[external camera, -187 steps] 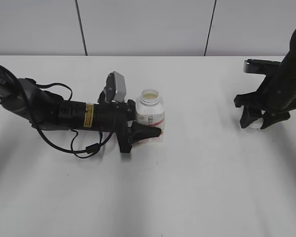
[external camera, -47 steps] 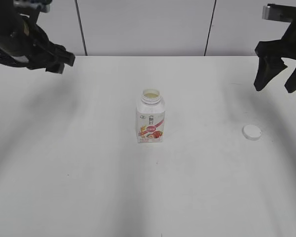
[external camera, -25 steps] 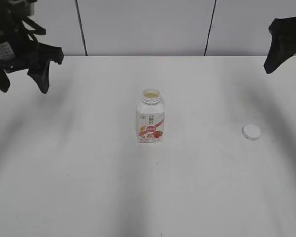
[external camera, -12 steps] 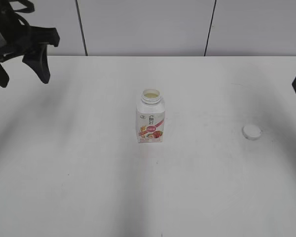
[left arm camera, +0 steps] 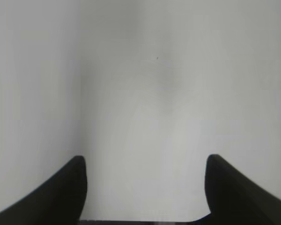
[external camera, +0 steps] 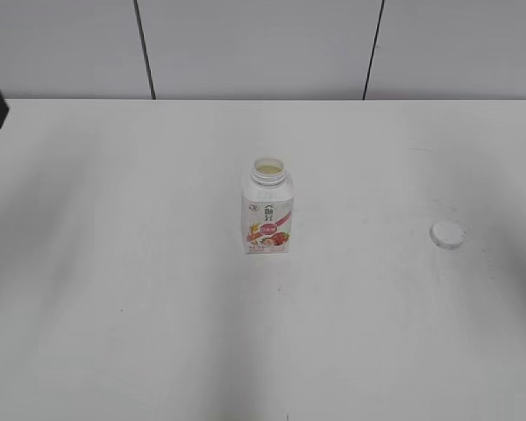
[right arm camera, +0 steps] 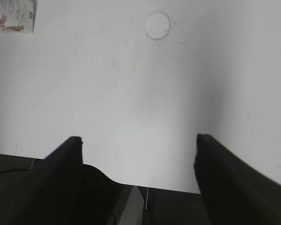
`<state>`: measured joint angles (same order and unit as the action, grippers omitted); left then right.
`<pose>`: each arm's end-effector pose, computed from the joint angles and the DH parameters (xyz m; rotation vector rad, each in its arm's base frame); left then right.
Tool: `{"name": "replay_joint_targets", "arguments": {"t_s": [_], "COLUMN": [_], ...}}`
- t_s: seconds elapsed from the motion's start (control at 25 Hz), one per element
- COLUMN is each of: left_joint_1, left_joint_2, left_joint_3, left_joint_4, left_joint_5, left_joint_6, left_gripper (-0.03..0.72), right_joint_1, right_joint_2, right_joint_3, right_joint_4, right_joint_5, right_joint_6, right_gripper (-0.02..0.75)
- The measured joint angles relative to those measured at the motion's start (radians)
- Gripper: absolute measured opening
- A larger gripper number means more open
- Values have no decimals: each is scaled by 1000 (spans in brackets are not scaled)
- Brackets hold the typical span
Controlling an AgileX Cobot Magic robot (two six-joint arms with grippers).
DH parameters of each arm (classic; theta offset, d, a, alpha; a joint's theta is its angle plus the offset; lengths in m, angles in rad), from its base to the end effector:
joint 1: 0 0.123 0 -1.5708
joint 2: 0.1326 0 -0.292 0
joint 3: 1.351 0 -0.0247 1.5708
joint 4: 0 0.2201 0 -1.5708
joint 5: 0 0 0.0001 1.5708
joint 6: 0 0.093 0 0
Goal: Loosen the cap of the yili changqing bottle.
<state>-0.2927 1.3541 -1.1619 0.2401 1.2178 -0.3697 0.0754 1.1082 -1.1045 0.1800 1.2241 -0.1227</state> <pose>0.2166 -0.0436 0.3278 -0.0308 2.8249 0.2017 0.1596 0.0278 0.3591 -0.2343 2.6887 0.2331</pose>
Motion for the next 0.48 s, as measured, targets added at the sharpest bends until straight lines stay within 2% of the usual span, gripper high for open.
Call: {"name": "replay_joint_targets", "arguments": {"t_s": [0.32,0.48], "left_joint_1": [0,0], "left_joint_2": [-353,-586], "left_joint_3": [280,379], "left_joint_4": [5,5], "left_joint_5": [-12,-16], "left_joint_6": [0,0], "left_gripper": [481,480], "right_joint_1": [0,0], "right_joint_2": [-205,-338], "right_joint_3": [98,172], "right_joint_4": [0,1], "right_joint_5": [0,0], "right_joint_6": [0,0], "right_gripper": [582,582]}}
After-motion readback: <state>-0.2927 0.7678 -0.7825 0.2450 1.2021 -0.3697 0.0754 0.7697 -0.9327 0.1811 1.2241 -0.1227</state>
